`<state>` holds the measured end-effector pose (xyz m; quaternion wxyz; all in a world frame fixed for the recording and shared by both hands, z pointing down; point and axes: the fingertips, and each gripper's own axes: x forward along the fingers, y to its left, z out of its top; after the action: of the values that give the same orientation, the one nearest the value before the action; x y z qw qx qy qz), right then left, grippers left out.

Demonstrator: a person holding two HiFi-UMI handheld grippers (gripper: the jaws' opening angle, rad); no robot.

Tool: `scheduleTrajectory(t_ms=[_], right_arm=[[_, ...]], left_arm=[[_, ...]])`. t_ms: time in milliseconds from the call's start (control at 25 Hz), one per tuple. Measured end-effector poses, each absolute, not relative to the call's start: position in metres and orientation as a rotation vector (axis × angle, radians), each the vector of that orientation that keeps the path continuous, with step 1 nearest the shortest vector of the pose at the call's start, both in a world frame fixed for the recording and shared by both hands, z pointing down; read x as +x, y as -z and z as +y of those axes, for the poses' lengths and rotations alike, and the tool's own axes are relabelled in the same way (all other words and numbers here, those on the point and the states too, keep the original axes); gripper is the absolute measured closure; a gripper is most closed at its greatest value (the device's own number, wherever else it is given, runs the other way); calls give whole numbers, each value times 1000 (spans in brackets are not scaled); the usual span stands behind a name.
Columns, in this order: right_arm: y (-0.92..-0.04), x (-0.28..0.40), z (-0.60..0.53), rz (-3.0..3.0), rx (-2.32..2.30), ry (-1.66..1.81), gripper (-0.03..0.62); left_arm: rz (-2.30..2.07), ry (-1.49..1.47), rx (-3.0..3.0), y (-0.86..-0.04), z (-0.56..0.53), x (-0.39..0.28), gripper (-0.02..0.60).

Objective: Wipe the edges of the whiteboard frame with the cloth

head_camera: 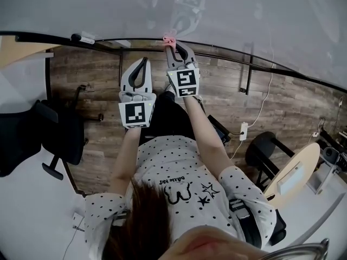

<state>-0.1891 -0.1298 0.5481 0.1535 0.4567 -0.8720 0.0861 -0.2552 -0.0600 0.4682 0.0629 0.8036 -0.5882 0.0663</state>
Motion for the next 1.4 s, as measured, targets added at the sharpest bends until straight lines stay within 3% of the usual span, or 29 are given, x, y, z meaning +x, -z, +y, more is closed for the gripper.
scheduleTrajectory(t_ms=[720, 1400], right_arm=[[-550, -188, -131, -2397, 1378, -235, 563], [-550, -146, -132, -2438, 1293, -243, 563]], left_arm=[[-1614, -228, 2560, -465, -86, -263, 566], [-1635, -221, 2522, -464, -85, -202, 566]])
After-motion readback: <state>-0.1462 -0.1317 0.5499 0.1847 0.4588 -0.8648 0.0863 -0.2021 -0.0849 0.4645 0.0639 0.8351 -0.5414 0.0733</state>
